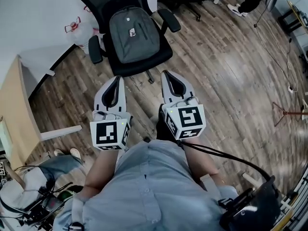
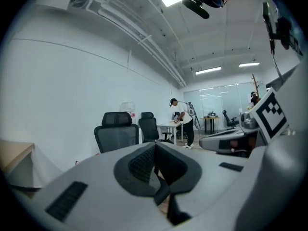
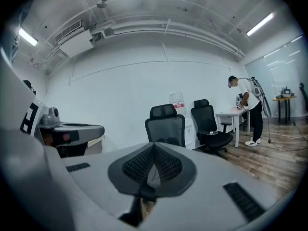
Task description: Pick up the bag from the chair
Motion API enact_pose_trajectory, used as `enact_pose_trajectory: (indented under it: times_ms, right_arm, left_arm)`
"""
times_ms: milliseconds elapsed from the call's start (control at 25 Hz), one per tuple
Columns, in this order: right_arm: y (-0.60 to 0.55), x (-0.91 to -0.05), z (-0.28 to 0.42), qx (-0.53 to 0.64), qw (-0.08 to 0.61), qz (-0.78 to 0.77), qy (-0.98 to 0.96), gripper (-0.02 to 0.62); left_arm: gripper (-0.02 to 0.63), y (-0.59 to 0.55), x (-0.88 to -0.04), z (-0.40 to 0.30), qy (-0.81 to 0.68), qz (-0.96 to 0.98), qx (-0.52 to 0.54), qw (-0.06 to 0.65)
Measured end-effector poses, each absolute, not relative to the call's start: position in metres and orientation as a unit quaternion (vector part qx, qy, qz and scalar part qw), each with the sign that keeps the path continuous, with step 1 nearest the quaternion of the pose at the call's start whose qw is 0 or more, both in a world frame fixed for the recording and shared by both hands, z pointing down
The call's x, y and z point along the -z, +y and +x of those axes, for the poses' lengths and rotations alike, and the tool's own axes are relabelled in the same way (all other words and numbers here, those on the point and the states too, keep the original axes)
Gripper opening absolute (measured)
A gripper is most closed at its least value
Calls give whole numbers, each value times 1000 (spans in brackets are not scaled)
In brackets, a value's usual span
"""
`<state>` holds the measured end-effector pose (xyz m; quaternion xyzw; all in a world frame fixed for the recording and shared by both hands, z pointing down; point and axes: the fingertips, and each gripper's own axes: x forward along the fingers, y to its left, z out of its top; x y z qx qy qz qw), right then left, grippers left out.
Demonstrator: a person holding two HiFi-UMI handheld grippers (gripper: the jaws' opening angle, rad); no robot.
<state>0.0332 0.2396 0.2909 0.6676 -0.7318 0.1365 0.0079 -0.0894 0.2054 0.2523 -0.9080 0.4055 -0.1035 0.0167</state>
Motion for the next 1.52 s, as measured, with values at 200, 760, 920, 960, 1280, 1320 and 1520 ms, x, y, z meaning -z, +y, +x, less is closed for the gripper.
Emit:
enact_pose_trajectory:
  times_ms: [200, 760, 920, 960, 1280, 1320, 1520]
  right_arm:
    - [188, -292, 70, -145, 5, 649, -746, 0]
    - [93, -288, 102, -134, -14, 616, -776, 0]
    - [77, -291, 98, -131, -5, 607, -784, 0]
    - [72, -293, 97, -131, -1, 606, -785, 0]
    - [13, -299, 97, -127, 31, 605, -785, 0]
    - [2, -298, 98, -124, 33, 607, -784, 0]
    - [-50, -288, 98, -111, 38, 619, -777, 0]
  left_arm:
    - [2, 159, -249, -52, 422, -899, 114, 23]
    - [2, 88, -240, -49, 488, -863, 122, 49]
    - [2, 74, -245, -53, 500, -857, 115, 40]
    - [2, 70, -247, -54, 502, -857, 112, 37]
    - [2, 5, -261, -47, 496, -863, 99, 9]
    - [2, -6, -261, -46, 494, -864, 95, 8]
    - [2, -63, -256, -45, 482, -873, 80, 6]
